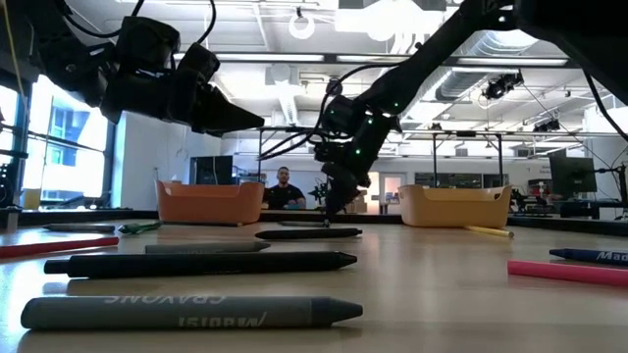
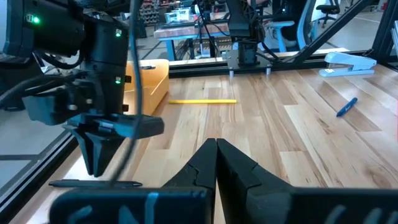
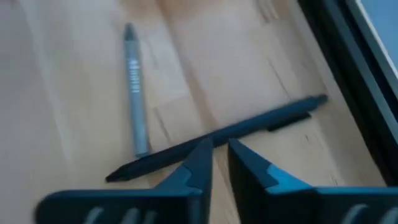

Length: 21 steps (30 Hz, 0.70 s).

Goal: Sort crayons/erasers/pens/pencils in bins
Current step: Put the black pen into the yellow bin

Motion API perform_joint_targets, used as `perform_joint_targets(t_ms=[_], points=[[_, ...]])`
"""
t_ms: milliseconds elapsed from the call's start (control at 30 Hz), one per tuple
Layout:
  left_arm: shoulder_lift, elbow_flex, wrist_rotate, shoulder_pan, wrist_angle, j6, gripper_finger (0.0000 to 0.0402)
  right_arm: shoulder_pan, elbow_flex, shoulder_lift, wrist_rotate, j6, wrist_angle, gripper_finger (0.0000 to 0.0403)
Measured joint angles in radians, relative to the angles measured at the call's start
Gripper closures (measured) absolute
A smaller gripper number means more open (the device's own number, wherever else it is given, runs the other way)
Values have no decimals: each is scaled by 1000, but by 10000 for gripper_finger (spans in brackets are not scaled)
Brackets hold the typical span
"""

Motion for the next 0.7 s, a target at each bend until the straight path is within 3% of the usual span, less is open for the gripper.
perform_joint_targets(t_ms=[200,333,500,700], points=[[0,0,0,0,0,0,401,0,1,2,12,192,23,271],[0,0,0,0,-1,0,401,-2,3,21,14,251,48,237],[0,0,0,0,-8,0,401,-17,3,39,17,272,36,249],[0,0,0,0,-11,0,401,-41,4,39,45,234,-2,309]])
